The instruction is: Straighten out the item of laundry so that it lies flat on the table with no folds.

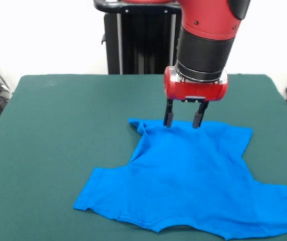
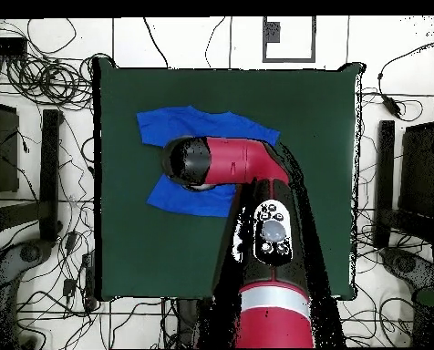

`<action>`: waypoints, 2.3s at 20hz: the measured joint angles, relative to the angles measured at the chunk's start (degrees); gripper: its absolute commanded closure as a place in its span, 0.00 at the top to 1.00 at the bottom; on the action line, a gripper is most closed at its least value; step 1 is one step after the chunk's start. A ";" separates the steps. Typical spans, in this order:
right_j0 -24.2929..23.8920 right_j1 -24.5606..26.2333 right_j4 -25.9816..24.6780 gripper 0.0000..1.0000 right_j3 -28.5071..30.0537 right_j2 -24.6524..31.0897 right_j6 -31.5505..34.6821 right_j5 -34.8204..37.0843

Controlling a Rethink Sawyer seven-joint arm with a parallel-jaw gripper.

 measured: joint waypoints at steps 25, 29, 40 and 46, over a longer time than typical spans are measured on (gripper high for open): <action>-0.17 0.50 -0.92 1.00 1.88 0.75 0.00 -6.03; -0.15 0.57 -0.92 1.00 1.93 0.74 0.00 -7.08; -0.12 2.27 -1.30 1.00 2.47 0.77 0.00 -10.49; -0.12 3.64 -3.75 1.00 4.06 0.86 0.00 -14.13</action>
